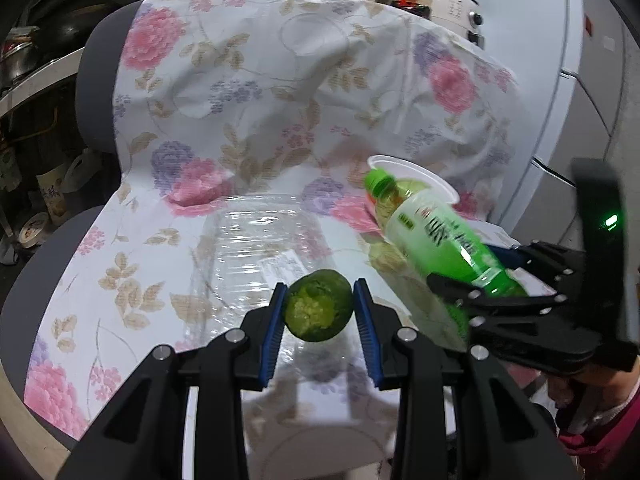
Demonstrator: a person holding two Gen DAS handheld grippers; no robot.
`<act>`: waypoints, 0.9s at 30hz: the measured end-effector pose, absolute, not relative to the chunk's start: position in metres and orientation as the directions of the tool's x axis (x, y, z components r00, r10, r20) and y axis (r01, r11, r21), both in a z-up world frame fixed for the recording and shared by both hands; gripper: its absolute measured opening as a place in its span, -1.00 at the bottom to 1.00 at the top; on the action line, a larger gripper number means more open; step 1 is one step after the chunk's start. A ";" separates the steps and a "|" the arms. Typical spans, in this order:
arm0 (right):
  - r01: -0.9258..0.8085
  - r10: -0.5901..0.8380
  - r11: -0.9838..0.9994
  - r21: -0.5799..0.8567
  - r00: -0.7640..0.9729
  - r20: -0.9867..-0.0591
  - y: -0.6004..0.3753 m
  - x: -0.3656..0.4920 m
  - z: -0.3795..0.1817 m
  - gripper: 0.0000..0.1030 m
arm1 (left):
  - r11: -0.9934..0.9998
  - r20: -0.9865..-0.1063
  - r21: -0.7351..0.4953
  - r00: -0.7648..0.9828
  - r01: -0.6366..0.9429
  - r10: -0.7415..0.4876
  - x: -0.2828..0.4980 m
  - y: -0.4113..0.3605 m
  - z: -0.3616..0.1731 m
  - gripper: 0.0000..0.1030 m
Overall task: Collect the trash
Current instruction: 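Grasp the green tea bottle with the right tool while the left tool holds the cucumber, then carry the bottle and cucumber over the trash bin and open both tools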
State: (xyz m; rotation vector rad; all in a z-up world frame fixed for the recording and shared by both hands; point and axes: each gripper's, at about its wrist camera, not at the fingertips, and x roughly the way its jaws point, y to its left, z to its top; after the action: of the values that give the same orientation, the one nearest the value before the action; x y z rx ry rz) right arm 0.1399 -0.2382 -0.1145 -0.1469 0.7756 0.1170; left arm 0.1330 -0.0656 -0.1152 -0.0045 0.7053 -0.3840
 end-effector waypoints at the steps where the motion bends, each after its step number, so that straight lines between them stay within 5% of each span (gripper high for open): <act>1: -0.149 0.051 0.986 -0.080 0.714 -0.698 -0.242 0.135 -0.111 0.20 | 0.923 -0.626 -0.134 0.691 0.360 -0.360 0.128 -0.070 -0.113 -0.36; 11: 0.053 -0.061 0.998 -0.030 0.816 -0.575 -0.315 0.032 -0.065 0.20 | 0.835 -0.569 -0.121 0.652 0.537 -0.502 0.074 -0.137 -0.094 -0.37; 27: 0.505 -0.414 0.863 -0.014 0.691 -0.592 -0.466 -0.145 -0.094 0.20 | 0.460 -0.549 -0.118 0.328 0.880 -0.769 -0.027 -0.328 -0.107 -0.37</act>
State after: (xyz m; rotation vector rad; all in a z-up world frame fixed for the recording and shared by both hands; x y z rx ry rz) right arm -0.1449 -0.4665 -0.0945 0.1543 0.6228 -0.5154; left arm -0.0272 -0.3275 -0.1073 0.2160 0.5896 -1.0903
